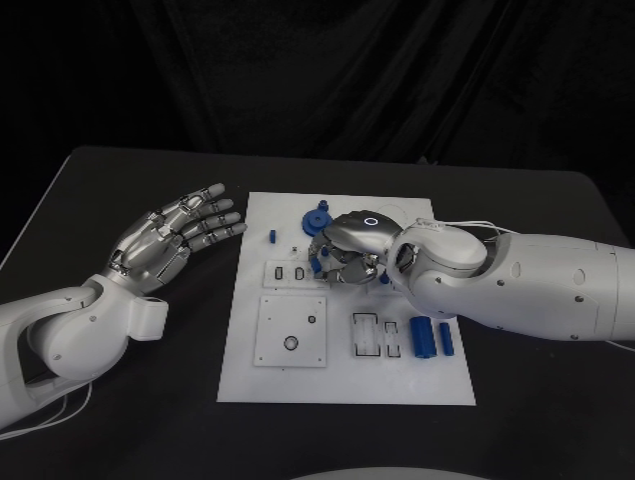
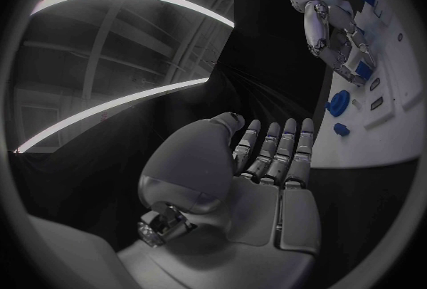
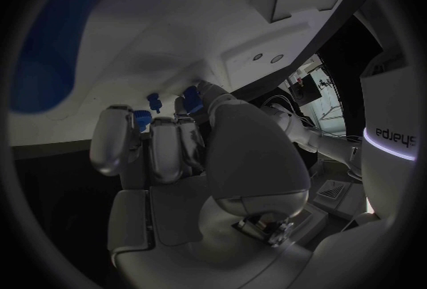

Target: Assemble the parts on the task board

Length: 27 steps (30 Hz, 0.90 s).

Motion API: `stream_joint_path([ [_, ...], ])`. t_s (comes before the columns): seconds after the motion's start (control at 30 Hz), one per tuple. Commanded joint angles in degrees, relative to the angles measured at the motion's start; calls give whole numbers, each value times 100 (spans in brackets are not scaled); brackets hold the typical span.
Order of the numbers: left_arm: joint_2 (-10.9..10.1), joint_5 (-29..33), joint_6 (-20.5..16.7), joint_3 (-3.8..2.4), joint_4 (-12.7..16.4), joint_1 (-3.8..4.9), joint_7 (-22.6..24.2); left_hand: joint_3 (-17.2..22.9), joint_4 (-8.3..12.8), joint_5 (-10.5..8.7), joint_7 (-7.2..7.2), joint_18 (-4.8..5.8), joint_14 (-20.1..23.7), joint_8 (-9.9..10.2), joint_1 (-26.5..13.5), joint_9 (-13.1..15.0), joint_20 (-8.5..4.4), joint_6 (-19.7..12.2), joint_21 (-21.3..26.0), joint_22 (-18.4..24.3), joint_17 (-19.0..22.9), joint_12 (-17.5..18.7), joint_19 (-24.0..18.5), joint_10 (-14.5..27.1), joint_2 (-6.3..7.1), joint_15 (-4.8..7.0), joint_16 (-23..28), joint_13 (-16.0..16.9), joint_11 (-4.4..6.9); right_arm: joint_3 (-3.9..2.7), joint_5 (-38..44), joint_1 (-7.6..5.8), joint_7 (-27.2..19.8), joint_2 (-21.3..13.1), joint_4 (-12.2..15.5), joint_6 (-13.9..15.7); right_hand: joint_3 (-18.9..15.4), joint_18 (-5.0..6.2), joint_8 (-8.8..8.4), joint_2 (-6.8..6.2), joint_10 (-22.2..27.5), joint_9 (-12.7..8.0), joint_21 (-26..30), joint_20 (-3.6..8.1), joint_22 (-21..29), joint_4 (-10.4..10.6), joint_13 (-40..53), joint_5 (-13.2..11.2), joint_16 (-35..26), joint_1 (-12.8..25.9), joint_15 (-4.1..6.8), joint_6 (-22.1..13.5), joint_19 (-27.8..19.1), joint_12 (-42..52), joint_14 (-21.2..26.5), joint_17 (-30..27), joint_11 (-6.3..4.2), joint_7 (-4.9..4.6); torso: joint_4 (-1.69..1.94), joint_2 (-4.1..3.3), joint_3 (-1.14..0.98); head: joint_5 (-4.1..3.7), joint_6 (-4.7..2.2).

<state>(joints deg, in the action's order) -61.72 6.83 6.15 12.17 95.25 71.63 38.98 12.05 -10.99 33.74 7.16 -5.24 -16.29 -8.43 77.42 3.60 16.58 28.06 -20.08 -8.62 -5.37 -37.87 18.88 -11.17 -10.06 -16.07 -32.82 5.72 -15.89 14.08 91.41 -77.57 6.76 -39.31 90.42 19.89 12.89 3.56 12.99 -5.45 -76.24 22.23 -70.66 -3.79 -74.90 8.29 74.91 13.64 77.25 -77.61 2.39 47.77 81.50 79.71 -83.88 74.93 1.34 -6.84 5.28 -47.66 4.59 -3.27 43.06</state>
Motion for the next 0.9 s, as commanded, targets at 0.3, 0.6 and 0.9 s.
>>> stream_joint_path([
  [0.3,21,8,98,-4,-19,-8,592,43,1,21,44,108,-1,-21,-34,-2,10,-23,18,9,13,12,36,-16,-40,-46,13,-9,-47,3,67,28,198,37,-27,-195,-136,99,-284,-7,28,-203,66,-32,-788,22,-22,-402,-5,156,-25,-434,-22,23,-80,383,15,-7,11,1,2,-6,-6],
  [0.6,20,8,102,-4,-29,-9,589,43,1,21,44,108,-1,-21,-34,-2,10,-23,18,9,13,12,36,-16,-40,-46,13,-9,-47,3,67,39,210,32,-44,-192,-262,138,-502,-18,209,-366,280,-49,-738,56,-165,-623,-99,245,-46,-648,-112,-84,-14,306,34,-20,8,3,3,-2,6],
  [0.9,9,-75,42,-5,-34,-10,624,55,6,22,49,111,-1,-24,-38,-1,9,-14,19,10,16,12,37,-18,-40,-48,13,-11,-50,0,60,37,-250,-163,91,559,-457,135,-998,-243,370,-1126,297,8,-783,491,-292,-995,-74,237,26,-1988,-89,-172,-10,318,-65,123,9,2,2,41,-1],
])
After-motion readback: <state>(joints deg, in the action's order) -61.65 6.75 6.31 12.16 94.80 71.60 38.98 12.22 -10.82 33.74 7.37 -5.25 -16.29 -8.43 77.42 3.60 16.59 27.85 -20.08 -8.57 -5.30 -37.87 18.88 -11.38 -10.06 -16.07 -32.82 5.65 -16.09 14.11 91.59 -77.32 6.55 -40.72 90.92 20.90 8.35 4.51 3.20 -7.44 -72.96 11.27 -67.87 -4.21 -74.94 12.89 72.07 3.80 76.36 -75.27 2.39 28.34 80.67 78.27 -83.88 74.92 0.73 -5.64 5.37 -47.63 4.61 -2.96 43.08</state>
